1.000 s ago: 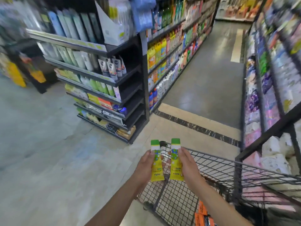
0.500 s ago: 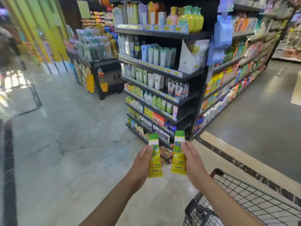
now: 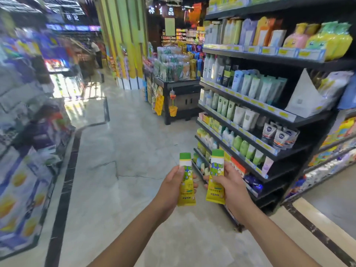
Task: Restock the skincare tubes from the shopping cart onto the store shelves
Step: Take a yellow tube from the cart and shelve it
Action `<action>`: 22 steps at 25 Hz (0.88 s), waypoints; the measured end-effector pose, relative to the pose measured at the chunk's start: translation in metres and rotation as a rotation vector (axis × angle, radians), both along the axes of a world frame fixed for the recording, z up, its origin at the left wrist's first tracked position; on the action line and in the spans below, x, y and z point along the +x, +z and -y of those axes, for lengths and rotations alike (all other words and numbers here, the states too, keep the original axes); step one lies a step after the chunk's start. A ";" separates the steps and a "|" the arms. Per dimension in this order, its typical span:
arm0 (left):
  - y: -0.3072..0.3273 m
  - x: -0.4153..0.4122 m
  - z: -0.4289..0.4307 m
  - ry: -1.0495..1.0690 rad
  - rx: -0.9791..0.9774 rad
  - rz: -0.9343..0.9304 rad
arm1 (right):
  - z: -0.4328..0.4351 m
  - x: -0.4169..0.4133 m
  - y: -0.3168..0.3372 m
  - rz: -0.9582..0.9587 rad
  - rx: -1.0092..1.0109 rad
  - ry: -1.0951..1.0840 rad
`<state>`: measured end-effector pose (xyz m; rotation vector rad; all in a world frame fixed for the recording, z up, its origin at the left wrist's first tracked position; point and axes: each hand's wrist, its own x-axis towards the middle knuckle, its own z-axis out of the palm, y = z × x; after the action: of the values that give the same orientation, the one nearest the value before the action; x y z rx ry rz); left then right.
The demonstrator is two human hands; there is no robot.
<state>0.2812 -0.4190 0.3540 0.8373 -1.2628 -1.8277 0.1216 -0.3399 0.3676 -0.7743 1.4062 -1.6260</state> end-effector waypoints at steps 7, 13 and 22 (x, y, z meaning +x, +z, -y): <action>0.016 -0.048 0.114 0.072 -0.022 0.018 | 0.129 -0.055 0.010 -0.018 -0.053 0.070; 0.016 -0.097 0.190 0.085 -0.019 0.033 | 0.208 -0.109 0.010 -0.037 -0.048 0.099; 0.010 -0.175 0.331 -0.052 -0.049 0.035 | 0.327 -0.178 -0.001 -0.032 -0.031 -0.028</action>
<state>0.1066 -0.7496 0.3645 0.8195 -1.3572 -1.8227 -0.0563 -0.6669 0.3667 -0.8052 1.4230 -1.6670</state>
